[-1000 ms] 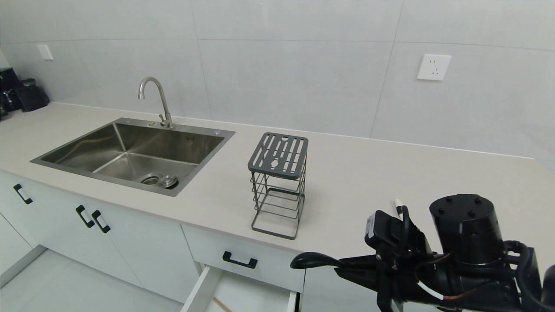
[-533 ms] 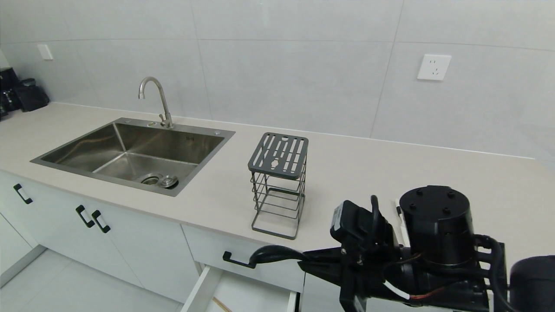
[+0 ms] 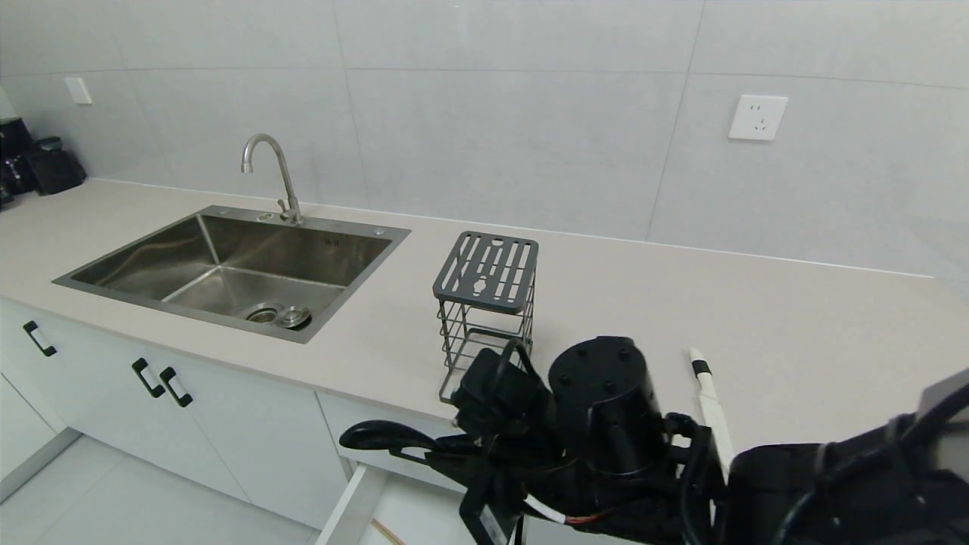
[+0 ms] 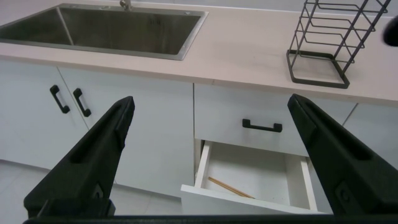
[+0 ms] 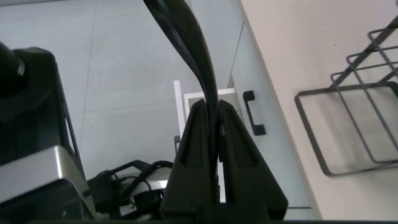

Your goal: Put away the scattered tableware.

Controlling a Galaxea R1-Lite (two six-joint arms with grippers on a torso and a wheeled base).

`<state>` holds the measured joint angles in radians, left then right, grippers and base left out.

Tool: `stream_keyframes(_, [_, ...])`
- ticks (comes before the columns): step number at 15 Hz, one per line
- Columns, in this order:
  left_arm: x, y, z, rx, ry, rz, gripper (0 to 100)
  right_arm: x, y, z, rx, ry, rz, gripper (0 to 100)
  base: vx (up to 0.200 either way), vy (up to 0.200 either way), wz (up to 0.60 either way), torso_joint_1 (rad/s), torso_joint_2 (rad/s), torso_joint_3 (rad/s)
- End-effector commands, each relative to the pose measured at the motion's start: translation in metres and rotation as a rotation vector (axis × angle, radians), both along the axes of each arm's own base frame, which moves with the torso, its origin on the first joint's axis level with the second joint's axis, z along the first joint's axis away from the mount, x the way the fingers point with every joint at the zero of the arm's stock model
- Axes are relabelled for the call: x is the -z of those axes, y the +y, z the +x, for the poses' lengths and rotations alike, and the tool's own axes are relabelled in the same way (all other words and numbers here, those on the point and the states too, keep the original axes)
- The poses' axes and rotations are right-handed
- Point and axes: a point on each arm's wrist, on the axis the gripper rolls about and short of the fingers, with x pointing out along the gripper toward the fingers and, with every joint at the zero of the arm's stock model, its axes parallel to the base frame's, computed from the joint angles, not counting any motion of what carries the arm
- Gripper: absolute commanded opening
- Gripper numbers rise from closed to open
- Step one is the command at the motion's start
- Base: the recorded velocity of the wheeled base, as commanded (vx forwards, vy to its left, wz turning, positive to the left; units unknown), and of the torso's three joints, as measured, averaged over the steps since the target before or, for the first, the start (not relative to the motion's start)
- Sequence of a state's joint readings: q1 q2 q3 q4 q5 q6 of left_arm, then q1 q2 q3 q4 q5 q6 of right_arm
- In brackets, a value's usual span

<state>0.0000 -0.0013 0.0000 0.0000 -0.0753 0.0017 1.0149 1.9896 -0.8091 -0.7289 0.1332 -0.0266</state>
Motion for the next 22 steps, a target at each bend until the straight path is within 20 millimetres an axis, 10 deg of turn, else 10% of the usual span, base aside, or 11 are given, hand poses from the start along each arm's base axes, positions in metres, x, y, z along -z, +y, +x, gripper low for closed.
stream_keyframes(1, [0.0,0.0,0.0,0.0,0.001,0.0,100,0.036,0.032,-0.004,0.033,0.05,-0.065,0,0.0,0.0,0.0,0.0,0.0,0.0])
stream_keyframes(22, [0.0,0.0,0.0,0.0,0.001,0.0,100,0.043,0.076,0.008,0.02,0.045,-0.059,0,0.0,0.0,0.0,-0.026,0.05,0.027])
